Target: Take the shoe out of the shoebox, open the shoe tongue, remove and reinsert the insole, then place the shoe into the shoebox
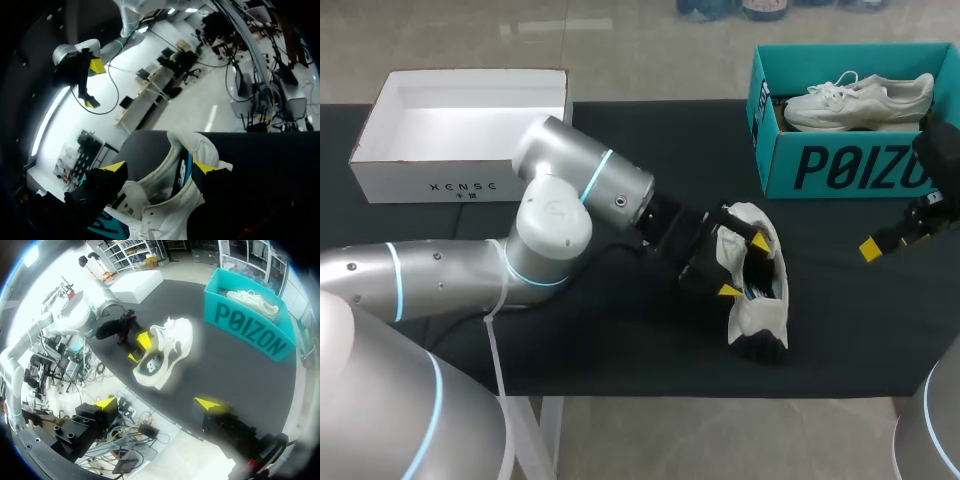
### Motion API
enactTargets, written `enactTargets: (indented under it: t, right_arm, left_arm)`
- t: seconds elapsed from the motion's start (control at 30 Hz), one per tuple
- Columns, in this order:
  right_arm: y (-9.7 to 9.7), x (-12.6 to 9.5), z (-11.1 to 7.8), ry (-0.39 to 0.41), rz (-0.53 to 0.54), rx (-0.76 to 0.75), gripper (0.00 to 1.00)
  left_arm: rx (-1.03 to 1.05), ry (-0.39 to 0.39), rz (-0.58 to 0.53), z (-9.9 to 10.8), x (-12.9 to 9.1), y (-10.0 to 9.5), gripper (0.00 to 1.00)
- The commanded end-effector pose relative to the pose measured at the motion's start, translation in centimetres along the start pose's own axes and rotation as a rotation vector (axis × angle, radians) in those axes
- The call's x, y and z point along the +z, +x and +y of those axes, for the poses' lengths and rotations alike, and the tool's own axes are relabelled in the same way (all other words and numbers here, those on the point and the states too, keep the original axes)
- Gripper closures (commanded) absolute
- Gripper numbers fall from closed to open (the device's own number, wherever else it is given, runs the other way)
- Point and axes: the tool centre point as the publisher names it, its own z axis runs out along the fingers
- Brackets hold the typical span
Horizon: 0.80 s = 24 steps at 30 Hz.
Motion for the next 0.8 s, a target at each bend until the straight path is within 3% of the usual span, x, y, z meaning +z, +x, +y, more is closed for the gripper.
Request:
enactTargets:
  t: [0.03,0.17,0.33,0.43,0.8]
  right_arm:
    - [0.0,0.1,-0.1,-0.002,-0.002,0.0,0.0]
    - [0.0,0.1,-0.1,-0.002,-0.002,0.0,0.0]
    - [0.0,0.1,-0.1,-0.002,-0.002,0.0,0.0]
    - [0.0,0.1,-0.1,-0.002,-0.002,0.0,0.0]
    - [0.0,0.1,-0.1,-0.002,-0.002,0.0,0.0]
  left_arm:
    - [0.001,-0.001,0.085,-0.5,-0.8,-0.9,0.0]
    - [-0.011,-0.052,0.3,-1.1,-1.5,-0.8,0.0]
    - [-0.044,-0.141,0.437,-1.4,-2.8,-0.2,0.0]
    - [-0.054,-0.176,0.467,-1.6,-3.2,-0.1,0.0]
    - [-0.054,-0.176,0.467,-1.6,-3.2,-0.1,0.0]
